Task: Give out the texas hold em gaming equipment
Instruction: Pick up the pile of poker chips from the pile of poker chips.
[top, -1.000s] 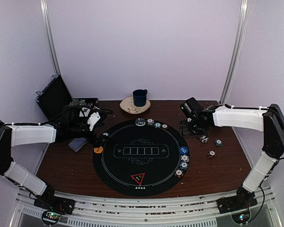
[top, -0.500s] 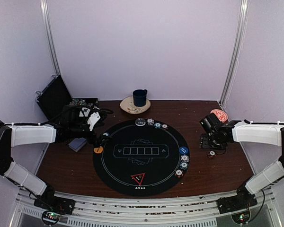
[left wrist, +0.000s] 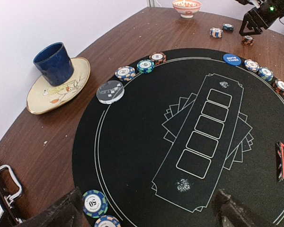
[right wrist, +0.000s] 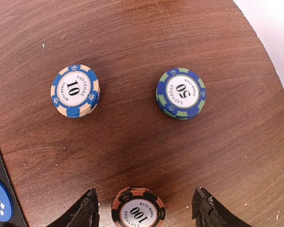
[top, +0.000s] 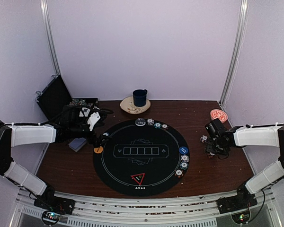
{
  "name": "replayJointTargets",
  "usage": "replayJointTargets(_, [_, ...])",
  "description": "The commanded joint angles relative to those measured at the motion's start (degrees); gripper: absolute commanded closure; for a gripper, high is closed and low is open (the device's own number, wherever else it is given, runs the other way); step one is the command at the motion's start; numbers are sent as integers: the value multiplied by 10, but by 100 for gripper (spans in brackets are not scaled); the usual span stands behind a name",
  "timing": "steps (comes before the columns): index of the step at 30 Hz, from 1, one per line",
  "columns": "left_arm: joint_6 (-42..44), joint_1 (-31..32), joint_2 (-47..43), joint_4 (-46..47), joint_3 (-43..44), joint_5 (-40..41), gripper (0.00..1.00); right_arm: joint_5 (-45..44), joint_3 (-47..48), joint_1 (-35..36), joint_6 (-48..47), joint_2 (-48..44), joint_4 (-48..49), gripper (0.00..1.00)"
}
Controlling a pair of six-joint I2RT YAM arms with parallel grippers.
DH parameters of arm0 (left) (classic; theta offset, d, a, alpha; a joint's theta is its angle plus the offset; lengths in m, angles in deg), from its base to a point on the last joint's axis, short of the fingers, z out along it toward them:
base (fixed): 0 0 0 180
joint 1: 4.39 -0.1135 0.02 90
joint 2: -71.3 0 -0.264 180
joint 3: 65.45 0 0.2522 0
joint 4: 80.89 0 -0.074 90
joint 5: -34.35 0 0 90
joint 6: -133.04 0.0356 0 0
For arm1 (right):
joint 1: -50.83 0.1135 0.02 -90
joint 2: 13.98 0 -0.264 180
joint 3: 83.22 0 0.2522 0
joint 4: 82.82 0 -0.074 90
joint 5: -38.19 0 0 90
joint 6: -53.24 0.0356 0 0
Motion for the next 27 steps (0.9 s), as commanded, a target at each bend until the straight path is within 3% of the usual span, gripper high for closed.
replayJointTargets(1, [2,-3,-5,17,4,-10,2,22,-15,-9,-10,13,40,33])
replayJointTargets(11, [2,-4,0,16,5,-9,2,42,-22,-10,-11,14,33,36])
replayJointTargets(27, [2,-3,3,16,6,-9,2,57,-36,-10,-19,9,42,50])
